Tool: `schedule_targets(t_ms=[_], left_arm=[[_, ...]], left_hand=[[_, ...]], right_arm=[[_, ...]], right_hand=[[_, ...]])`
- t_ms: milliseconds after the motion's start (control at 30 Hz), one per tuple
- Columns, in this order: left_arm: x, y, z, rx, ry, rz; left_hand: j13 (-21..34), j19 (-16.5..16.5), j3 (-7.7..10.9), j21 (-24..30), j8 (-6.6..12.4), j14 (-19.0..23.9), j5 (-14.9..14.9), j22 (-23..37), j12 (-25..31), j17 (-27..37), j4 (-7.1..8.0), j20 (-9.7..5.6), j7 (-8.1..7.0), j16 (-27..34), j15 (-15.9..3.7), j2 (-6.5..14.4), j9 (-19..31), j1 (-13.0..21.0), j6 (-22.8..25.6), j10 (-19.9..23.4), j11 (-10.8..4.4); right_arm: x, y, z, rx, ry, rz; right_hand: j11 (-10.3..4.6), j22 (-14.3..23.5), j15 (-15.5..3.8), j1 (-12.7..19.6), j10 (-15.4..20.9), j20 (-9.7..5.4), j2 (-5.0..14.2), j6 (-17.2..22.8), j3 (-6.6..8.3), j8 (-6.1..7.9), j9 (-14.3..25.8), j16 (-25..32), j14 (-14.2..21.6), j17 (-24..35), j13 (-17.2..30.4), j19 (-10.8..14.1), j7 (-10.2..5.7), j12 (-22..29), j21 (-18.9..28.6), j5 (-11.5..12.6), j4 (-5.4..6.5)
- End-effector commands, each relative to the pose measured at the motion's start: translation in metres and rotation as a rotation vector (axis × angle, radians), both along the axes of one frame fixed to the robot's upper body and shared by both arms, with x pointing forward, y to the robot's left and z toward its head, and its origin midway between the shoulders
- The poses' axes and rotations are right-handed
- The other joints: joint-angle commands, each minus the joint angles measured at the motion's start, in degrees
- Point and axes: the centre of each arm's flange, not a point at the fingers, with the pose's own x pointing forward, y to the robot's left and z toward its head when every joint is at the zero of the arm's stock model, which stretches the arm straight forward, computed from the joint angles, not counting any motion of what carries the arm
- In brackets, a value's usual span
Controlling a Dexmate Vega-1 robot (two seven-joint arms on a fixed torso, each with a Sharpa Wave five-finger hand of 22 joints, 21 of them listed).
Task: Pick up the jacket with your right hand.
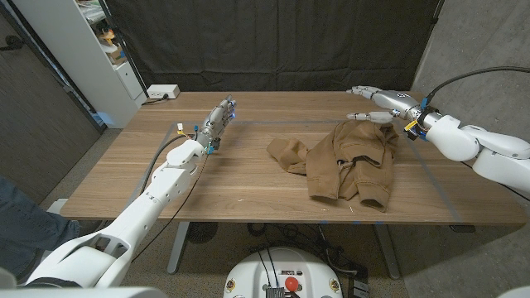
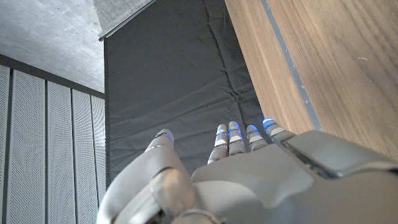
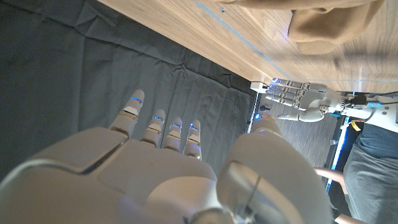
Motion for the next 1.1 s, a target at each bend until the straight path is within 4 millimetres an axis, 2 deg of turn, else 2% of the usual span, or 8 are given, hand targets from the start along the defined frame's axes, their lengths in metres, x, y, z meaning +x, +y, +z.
schedule_targets(t_ms=[33,233,333,467,867,1100], left_arm=[[0.0,0.003,0.001,-0.001,-0.001,0.001],[0.002,0.003,0.001,-0.001,0.001,-0.001],[0.002,0.004,0.001,0.002,0.002,-0.001],[0.003,0.005,0.002,0.001,0.001,0.001],[0.006,0.008,0.003,-0.003,0.004,0.001],[0.006,0.011,0.001,-0.007,0.008,0.003]], left_hand=[[0.1,-0.2,0.09,-0.1,-0.06,-0.6,-0.3,0.1,0.0,0.2,-0.21,0.39,0.07,-0.1,0.09,0.4,0.3,0.1,0.6,0.3,0.09],[0.1,-0.1,0.1,-0.1,-0.05,-0.5,-0.4,0.1,0.0,0.2,-0.25,0.43,0.1,-0.1,0.15,0.4,0.3,0.1,0.6,0.2,0.23],[0.1,-0.1,0.1,-0.1,-0.03,-0.5,-0.4,0.2,0.0,0.2,-0.27,0.45,0.0,0.0,0.17,0.4,0.3,0.1,0.7,0.3,0.26],[0.1,-0.1,0.11,-0.1,0.01,-0.4,-0.4,0.2,0.0,0.2,-0.31,0.53,-0.1,0.0,0.3,0.4,0.3,0.1,0.8,0.3,0.3],[0.2,-0.2,0.14,-0.2,0.09,-0.4,-0.4,0.2,0.0,0.2,-0.48,0.7,0.01,0.0,0.47,0.5,0.3,0.0,1.3,0.3,0.81],[0.2,0.0,0.15,-0.1,0.06,-0.4,-0.4,0.2,0.0,0.2,-0.56,1.21,0.01,0.0,0.59,0.6,0.3,0.0,1.3,0.4,0.77]], right_arm=[[0.0,0.003,0.001,-0.039,0.033,-0.029],[0.001,0.006,0.001,-0.056,0.038,-0.05],[0.002,0.007,0.001,-0.068,0.041,-0.061],[0.004,0.009,0.0,-0.087,0.053,-0.082],[0.012,0.01,0.004,-0.107,0.107,-0.11],[0.014,0.007,0.002,-0.121,0.156,-0.155]], right_hand=[[0.45,0.2,0.49,0.6,-1.5,0.19,-0.97,-1.5,-0.26,-0.18,0.0,-0.3,-1.1,-0.1,0.1,0.6,0.3,-0.1,0.2,0.8,-0.64],[0.92,0.2,1.09,1.0,-3.2,0.23,-1.99,-4.0,-0.9,-0.4,0.1,-0.5,-2.4,-0.1,0.2,1.0,0.61,-0.1,0.1,1.6,-1.13],[1.54,0.2,1.4,1.3,-5.6,0.26,-2.48,-6.6,-1.48,-0.42,0.1,-0.4,-3.6,-0.1,0.2,1.3,1.02,-0.3,0.1,2.6,-1.39],[2.11,0.2,1.68,1.4,-7.1,0.29,-2.94,-7.5,-1.96,-0.26,0.1,-0.6,-4.7,-0.1,0.2,1.5,1.06,-0.4,0.1,3.0,-1.5],[2.49,0.2,2.01,1.0,-8.1,0.29,-4.08,-8.4,-3.01,-0.15,0.1,-0.6,-5.5,-0.1,0.2,1.9,1.2,-0.2,0.1,3.0,-1.62],[3.25,0.2,2.52,0.8,-9.2,0.31,-4.63,-9.3,-3.85,-0.06,0.1,-0.7,-6.8,-0.1,0.1,2.3,1.27,-0.1,0.2,3.0,-1.67]])
